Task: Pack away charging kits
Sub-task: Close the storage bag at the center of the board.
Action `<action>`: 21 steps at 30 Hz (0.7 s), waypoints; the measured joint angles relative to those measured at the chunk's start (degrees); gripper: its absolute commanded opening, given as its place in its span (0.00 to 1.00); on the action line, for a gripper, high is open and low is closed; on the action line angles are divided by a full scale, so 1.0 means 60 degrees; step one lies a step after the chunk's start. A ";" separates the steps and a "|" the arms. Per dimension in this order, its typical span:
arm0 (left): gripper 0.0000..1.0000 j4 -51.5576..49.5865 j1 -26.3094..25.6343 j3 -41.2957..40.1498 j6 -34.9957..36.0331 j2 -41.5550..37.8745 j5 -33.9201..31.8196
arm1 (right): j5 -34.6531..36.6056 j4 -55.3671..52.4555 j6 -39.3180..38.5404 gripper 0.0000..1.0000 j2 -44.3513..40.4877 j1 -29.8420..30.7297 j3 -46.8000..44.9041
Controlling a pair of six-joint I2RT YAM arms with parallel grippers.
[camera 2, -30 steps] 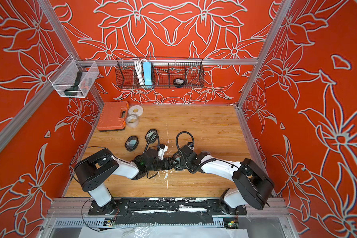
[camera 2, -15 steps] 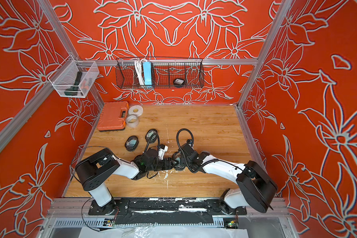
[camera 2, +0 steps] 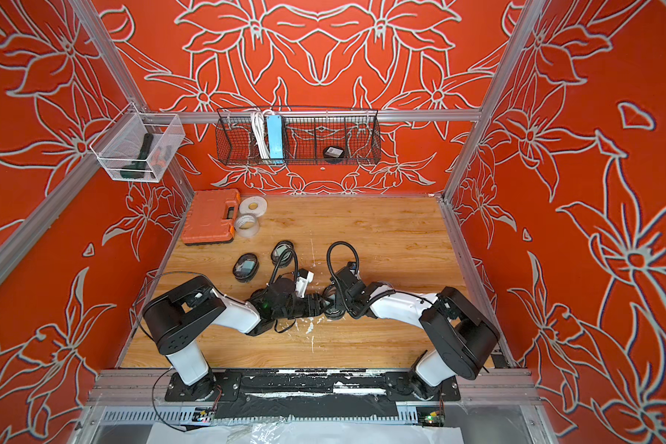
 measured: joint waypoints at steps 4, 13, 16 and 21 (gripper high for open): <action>0.63 0.0044 -0.0015 0.0000 0.0004 0.0022 -0.0015 | -0.0153 -0.0029 0.0124 0.04 0.0047 -0.0051 0.0058; 0.68 0.0036 -0.0149 0.0098 0.0004 0.0047 -0.0200 | -0.0222 -0.0178 0.0470 0.00 0.0302 -0.0084 0.0317; 0.68 0.0040 -0.0182 0.0109 0.0011 0.0051 -0.0259 | -0.0215 -0.0186 0.0506 0.00 0.0262 -0.0080 0.0317; 0.68 0.0066 -0.0219 0.0109 0.0036 0.0051 -0.0273 | -0.0204 -0.0328 0.0568 0.00 -0.0233 -0.0066 0.0295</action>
